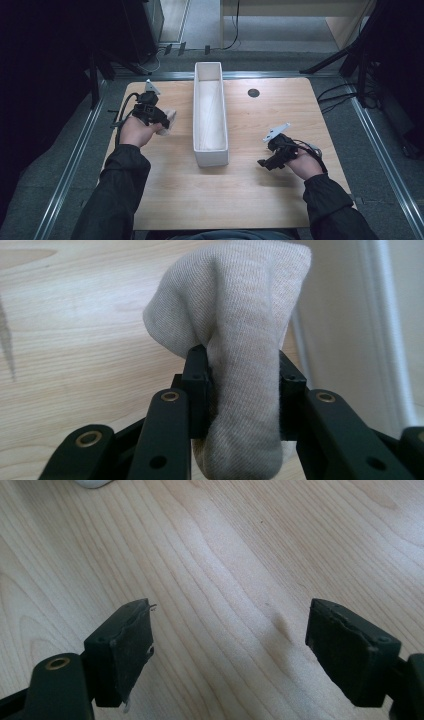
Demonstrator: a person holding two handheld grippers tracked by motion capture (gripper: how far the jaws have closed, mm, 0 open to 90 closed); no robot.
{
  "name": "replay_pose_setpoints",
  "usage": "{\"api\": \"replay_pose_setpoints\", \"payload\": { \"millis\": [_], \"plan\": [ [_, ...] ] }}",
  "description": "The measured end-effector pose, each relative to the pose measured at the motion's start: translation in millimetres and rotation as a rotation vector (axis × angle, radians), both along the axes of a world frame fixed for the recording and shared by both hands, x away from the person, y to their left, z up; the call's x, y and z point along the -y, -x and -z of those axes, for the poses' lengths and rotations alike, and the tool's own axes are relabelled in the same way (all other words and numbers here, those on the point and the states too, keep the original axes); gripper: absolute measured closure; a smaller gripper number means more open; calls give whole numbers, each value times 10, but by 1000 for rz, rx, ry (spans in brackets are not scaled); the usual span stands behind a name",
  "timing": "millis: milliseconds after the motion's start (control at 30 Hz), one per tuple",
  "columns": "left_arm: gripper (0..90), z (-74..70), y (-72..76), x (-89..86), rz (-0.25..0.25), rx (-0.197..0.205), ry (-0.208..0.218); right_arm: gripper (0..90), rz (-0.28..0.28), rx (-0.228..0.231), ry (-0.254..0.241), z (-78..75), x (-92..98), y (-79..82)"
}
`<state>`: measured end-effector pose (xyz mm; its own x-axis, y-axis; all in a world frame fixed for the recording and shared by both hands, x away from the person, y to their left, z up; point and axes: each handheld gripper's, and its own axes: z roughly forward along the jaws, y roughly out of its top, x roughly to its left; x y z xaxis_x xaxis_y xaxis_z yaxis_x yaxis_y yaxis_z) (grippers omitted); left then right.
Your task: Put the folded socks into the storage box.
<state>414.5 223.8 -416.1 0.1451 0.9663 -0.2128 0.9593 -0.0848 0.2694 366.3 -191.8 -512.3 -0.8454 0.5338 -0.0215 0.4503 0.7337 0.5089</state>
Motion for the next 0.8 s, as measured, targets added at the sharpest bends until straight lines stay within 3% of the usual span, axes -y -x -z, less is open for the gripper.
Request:
{"api": "replay_pose_setpoints", "payload": {
  "millis": [267, 800],
  "plan": [
    [670, -173, -7, 251, 32, 19, 10, 188, -2, 0, 2, 2, 3, -1],
    [668, -314, 17, 603, 67, 40, 33, 188, -4, -2, 9, 9, 2, 2]
  ]
}}
